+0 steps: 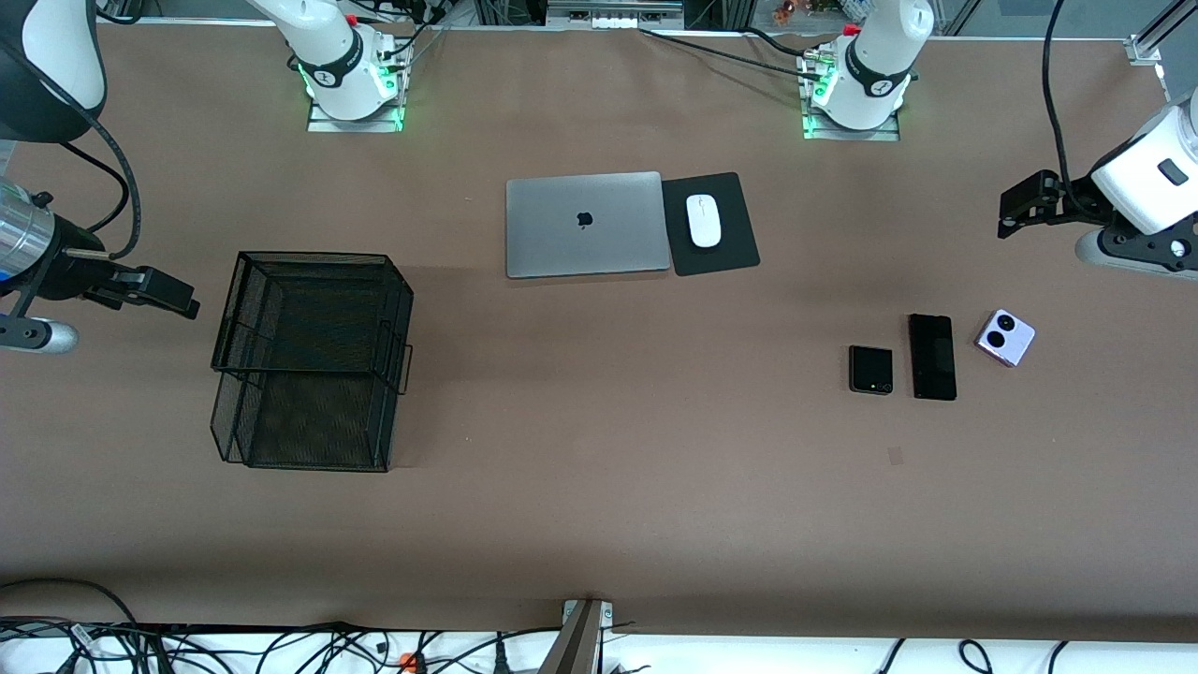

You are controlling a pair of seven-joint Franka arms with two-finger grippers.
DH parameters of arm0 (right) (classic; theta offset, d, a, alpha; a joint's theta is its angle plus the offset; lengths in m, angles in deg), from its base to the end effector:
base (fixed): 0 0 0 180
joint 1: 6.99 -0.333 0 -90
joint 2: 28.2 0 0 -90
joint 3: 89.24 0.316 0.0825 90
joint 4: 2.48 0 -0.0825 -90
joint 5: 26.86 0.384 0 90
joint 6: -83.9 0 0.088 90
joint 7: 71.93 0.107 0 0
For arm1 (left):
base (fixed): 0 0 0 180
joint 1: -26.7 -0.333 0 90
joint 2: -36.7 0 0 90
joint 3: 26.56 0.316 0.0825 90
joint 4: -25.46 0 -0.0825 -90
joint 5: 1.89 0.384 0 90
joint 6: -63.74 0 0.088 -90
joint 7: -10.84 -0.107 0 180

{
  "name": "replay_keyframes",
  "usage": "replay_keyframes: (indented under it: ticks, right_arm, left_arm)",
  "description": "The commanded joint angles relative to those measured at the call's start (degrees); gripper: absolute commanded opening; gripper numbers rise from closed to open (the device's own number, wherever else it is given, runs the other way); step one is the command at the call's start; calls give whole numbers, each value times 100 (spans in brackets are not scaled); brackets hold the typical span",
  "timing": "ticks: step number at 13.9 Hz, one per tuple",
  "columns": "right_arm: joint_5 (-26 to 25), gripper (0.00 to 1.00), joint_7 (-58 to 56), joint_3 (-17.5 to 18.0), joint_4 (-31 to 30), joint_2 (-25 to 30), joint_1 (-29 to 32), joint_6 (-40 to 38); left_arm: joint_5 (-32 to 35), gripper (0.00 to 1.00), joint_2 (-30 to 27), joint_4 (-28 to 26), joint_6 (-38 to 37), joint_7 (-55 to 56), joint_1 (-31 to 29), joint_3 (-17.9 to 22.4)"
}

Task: Place phones with both arms
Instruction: 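Reach the left gripper down to the small black flip phone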

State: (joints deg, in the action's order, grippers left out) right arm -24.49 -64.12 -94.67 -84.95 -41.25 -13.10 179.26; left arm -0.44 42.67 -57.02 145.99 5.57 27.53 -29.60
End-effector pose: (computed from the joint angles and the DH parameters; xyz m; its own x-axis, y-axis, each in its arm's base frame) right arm 0.6292 0.0179 0.5607 0.9921 -0.1256 -0.0045 -0.1256 -0.9919 -0.0194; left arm 0.5714 -0.0339 0.6158 0.9818 -0.1554 -0.1092 -0.1573 -0.9875 -0.0098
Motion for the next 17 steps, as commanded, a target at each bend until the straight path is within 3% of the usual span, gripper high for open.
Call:
replay_keyframes:
  ticks: [1, 10, 14, 17]
  right_arm:
    - [53, 100, -69, 7, 3, 65, 23, -43]
    - [44, 100, -95, 7, 3, 65, 31, -34]
    - [44, 100, -95, 7, 3, 56, 31, -34]
    - [44, 100, -95, -1, 3, 65, 31, -34]
  left_arm:
    - [-127, 100, -96, -128, 81, 123, 32, 31]
    - [-119, 100, -79, -137, 63, 149, 23, 31]
    - [-48, 100, 167, -461, 387, 61, -56, 40]
    - [-48, 100, 334, -1092, 1176, -193, -248, 49]
